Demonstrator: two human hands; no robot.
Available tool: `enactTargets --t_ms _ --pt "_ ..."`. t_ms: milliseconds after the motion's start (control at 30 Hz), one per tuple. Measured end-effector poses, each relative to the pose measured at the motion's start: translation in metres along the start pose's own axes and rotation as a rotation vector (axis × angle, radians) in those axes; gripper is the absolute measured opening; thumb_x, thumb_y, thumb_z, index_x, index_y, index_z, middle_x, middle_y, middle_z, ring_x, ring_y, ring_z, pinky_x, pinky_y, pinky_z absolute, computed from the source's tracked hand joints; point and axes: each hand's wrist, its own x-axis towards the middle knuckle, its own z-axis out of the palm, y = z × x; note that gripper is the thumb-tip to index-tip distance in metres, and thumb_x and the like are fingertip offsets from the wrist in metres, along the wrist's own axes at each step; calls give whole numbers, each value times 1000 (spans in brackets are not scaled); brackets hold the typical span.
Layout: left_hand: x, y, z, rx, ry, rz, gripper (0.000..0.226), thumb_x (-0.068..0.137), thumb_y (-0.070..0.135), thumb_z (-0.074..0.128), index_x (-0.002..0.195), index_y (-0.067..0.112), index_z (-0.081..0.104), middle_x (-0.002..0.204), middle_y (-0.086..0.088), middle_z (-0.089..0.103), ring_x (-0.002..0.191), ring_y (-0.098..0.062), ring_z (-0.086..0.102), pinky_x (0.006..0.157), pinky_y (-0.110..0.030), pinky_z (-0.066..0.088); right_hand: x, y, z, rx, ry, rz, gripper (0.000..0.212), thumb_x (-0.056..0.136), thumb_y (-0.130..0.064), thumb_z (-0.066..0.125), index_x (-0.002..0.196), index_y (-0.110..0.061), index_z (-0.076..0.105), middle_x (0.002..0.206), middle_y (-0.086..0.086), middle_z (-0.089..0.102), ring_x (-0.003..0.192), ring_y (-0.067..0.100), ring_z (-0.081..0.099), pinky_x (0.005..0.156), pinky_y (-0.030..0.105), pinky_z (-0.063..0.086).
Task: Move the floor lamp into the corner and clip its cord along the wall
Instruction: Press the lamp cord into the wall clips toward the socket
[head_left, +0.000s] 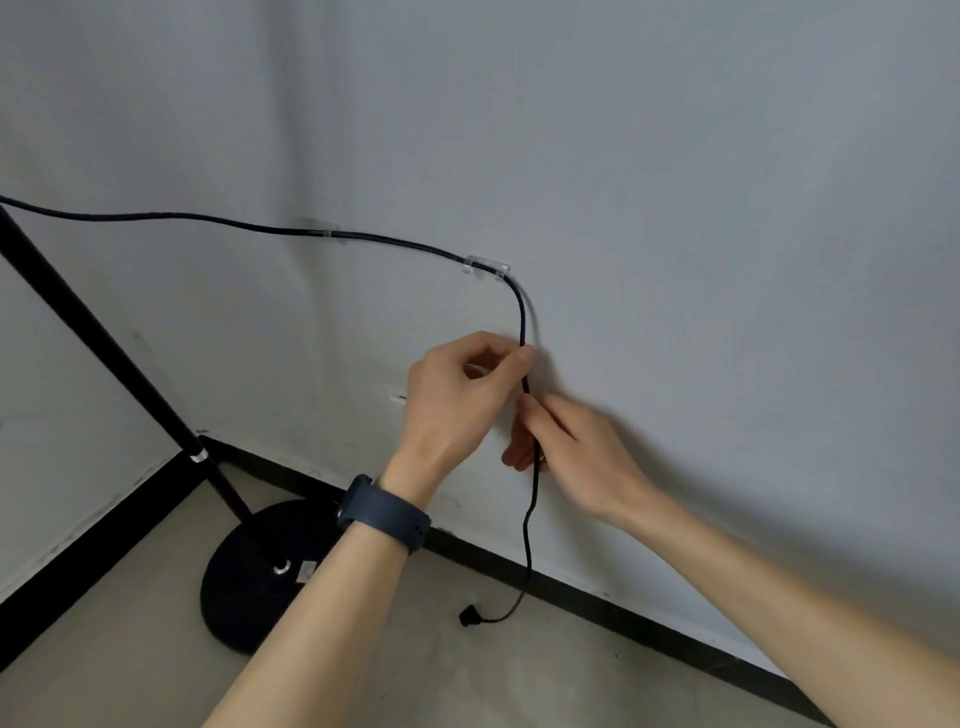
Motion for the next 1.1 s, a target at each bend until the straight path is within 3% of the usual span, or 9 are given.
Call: enactTargets --t_ms 133,233,300,433,700,833,967,1033,1100 --pt "5 -13 -1 -93 99 -39 9 90 33 71 89 29 78 82 11 78 76 -9 71 76 -32 57 -16 19 5 -85 -121 48 38 105 -37 40 79 -19 61 81 -1 79 76 2 69 81 30 51" --pt "2 -19 8 -97 158 -5 8 92 33 68 90 28 74 77 9 75 73 -10 71 72 -40 59 -21 30 4 -150 -3 59 40 106 -38 37 77 -22 59 69 0 69 64 13 62 75 39 52" --pt "-1 -23 14 -49 177 35 11 92 37 66 93 27 69 75 9 74 75 -10 71 72 -41 59 -16 32 0 -186 83 68 42 106 -40 37 76 -25 63 67 -1 65 61 16 60 67 33 50" --pt "-8 -28 16 12 178 72 12 89 36 70 97 29 63 82 9 74 77 -7 69 71 -33 57 -8 31 -1 -215 178 50 45 105 -42 39 73 -26 67 47 -11 54 47 3 51 49 18 34" --pt "-7 -31 23 -106 191 30 7 88 23 74 88 24 67 84 15 73 80 -3 70 77 -45 59 -16 47 8 -188 208 28 38 105 -41 39 83 -22 63 69 -3 69 69 15 66 71 37 53" --pt "-8 -35 25 -111 184 16 10 86 33 76 89 25 70 85 15 74 82 -6 69 75 -46 59 -18 67 16 -195 76 69 28 106 -32 40 94 -19 62 87 -8 73 84 10 68 81 36 54" --pt "-13 -64 18 -68 161 -53 14 87 40 72 90 28 67 84 10 75 85 -9 71 74 -43 60 -11 73 21 -315 32 80 34 106 -34 39 99 -20 70 95 3 76 88 21 68 84 35 52" --pt "-22 -88 13 -9 127 -106 7 91 36 67 92 29 66 83 10 75 84 -5 70 73 -36 59 -6 73 24 -305 30 83 35 105 -35 41 100 -21 73 92 3 77 90 22 69 88 35 53" --pt "-32 -115 8 133 29 -165 6 94 27 62 98 31 65 92 12 72 82 3 64 69 -15 50 0 72 28 -229 27 99 33 103 -35 45 99 -21 74 93 2 78 93 23 72 95 40 54"
